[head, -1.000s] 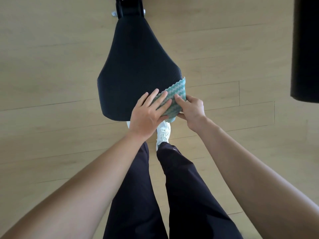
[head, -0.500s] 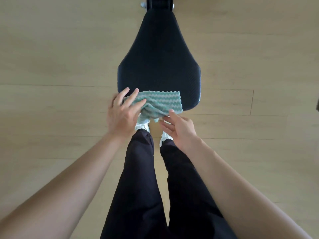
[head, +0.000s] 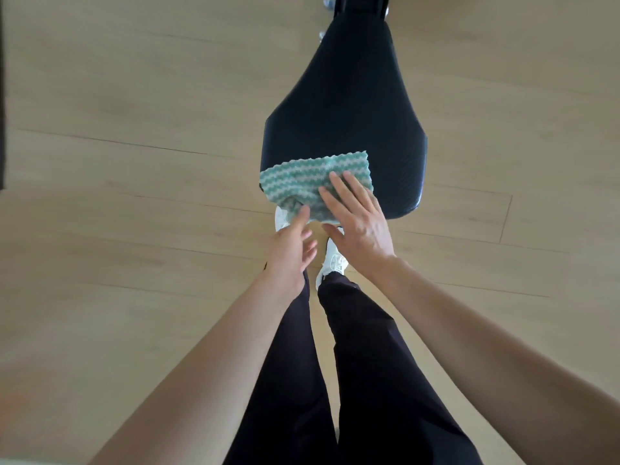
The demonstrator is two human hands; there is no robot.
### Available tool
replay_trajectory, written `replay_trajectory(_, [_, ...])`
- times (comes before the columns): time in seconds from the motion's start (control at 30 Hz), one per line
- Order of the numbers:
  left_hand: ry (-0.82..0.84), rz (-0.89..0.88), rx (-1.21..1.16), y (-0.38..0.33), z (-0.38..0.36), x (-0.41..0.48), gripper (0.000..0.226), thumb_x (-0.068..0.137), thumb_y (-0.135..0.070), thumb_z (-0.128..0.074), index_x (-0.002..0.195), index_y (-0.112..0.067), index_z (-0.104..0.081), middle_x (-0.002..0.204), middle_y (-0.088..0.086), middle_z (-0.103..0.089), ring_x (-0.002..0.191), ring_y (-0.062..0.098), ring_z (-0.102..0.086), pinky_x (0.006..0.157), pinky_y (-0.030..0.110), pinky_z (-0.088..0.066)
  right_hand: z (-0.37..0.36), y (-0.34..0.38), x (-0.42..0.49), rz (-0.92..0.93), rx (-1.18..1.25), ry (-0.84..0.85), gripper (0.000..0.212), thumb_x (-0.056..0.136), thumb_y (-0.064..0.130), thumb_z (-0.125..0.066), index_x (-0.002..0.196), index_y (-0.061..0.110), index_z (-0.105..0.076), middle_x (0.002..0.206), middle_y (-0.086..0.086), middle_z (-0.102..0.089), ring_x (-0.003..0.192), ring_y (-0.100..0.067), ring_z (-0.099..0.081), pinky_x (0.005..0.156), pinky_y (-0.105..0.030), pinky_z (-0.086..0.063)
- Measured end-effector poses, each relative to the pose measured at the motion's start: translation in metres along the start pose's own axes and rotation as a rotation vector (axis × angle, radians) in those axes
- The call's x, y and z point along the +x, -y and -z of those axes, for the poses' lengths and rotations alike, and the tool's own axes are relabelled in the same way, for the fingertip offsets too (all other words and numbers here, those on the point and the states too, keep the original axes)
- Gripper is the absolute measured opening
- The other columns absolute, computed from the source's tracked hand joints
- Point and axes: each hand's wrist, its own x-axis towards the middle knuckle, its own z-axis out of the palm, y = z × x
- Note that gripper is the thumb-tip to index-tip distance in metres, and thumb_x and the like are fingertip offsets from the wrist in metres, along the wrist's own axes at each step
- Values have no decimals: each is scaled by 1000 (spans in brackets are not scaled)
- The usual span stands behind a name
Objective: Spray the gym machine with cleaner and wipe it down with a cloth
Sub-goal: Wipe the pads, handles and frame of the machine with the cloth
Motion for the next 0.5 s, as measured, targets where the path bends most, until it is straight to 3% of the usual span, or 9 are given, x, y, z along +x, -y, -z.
replay_trajectory(0.07, [110,-17,-148,-3,-2,12,35,102,-41,-62,126,-17,-63,125,5,-70,113,16,-66,96,31,-55,-7,1,8,85,-17,-8,52,91,19,-73,139,6,-62,153,-18,-51,146,-39,-42,120,-52,-36])
replay_trajectory(0.13, [110,-69,-232,-8,-3,20,25,105,-33,-58,122,-15,-66,123,7,-73,109,15,-70,87,27,-58,-11,5,21,149,-31,3,47,97,27,-63,140,8,-62,154,-17,-50,147,-39,-41,123,-52,-30])
replay_trajectory(0.27, [-122,-247,-273,-14,6,30,19,103,-19,-63,117,-8,-69,113,9,-76,97,20,-76,81,27,-63,-14,17,52,205,-92,132,57,99,46,-55,147,14,-57,159,-16,-44,150,-38,-36,125,-51,-26])
replay_trajectory(0.37, [-331,-500,-84,-25,16,32,8,98,-21,-68,93,-22,-74,92,-4,-77,91,19,-75,83,34,-61,-14,28,71,210,-134,278,68,102,58,-37,156,18,-43,167,-15,-30,155,-37,-24,128,-51,-19])
replay_trajectory(0.5, [-298,-772,264,-39,4,25,12,97,-24,-66,107,-19,-71,91,-12,-73,78,-3,-67,73,17,-50,-6,21,101,184,-229,329,75,102,59,-20,162,15,-29,170,-15,-20,158,-33,-17,128,-48,-17])
